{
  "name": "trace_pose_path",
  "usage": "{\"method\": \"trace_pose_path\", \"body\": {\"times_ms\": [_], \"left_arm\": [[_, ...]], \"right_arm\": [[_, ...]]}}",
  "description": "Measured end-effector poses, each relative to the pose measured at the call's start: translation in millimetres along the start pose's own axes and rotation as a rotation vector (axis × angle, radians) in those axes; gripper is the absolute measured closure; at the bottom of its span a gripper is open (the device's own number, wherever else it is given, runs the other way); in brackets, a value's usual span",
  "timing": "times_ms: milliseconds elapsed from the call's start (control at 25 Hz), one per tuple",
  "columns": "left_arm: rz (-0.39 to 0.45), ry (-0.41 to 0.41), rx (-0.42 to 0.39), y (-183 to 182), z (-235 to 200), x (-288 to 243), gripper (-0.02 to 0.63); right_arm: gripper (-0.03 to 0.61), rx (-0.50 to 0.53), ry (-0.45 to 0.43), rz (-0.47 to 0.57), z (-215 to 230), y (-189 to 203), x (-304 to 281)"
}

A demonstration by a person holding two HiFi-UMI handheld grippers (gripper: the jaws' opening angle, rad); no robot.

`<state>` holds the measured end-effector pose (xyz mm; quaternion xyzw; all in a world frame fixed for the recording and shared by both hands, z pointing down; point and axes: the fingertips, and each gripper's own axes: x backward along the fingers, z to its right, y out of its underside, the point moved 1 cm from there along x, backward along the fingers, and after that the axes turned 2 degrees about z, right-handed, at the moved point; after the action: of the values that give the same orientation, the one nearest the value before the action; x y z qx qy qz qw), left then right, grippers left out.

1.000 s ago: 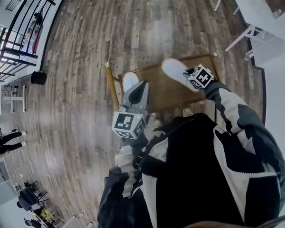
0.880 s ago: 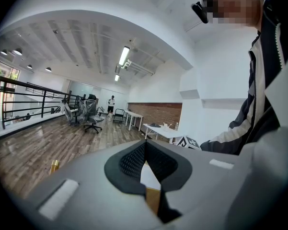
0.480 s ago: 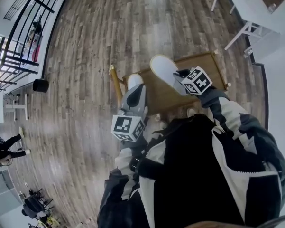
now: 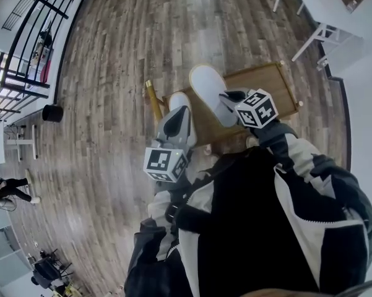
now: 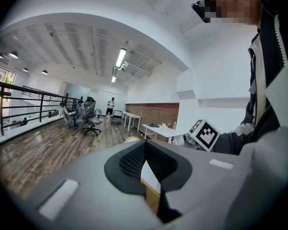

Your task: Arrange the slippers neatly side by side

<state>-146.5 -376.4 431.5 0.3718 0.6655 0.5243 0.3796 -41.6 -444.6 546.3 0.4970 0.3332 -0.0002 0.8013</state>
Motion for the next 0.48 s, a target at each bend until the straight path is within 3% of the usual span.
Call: {"method": "trace_pose_path", "body": {"times_ms": [480], "left_arm": [[-0.010, -0.005, -0.005, -3, -10, 19, 0.594]], "right_arm": [[0.552, -0.058, 0.000, -0.019, -15, 15, -17]]}}
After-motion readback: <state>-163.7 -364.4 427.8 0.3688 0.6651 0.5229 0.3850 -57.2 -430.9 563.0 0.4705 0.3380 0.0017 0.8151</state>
